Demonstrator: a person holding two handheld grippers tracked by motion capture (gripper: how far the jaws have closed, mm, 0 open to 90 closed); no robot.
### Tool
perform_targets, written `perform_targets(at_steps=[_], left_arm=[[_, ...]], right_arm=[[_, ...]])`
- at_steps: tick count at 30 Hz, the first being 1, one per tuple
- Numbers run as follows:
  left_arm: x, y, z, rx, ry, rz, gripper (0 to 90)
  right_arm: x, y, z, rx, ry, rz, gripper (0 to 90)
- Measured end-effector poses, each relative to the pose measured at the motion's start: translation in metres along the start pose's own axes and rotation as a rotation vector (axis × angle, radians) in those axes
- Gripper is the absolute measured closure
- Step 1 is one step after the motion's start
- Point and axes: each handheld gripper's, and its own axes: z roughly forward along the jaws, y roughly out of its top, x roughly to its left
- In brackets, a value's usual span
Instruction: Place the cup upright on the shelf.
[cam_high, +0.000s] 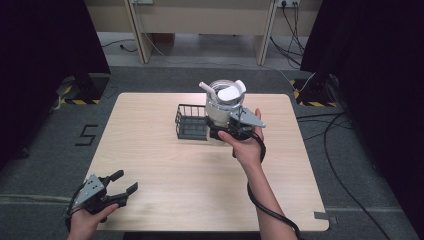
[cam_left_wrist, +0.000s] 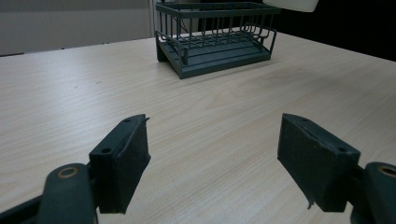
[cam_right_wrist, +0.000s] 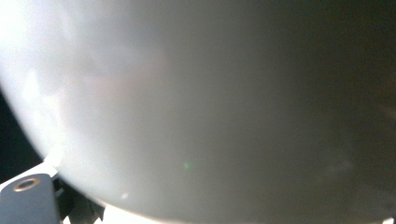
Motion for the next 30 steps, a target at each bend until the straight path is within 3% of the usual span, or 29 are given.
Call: perform_targets(at_steps=[30], left_arm=[[0.0,0.0,-0.001,-0.007,0.001,-0.007,24.0]], right_arm=[[-0.005,0.029,0.035,-0.007,-0.025,0.013,10.7]])
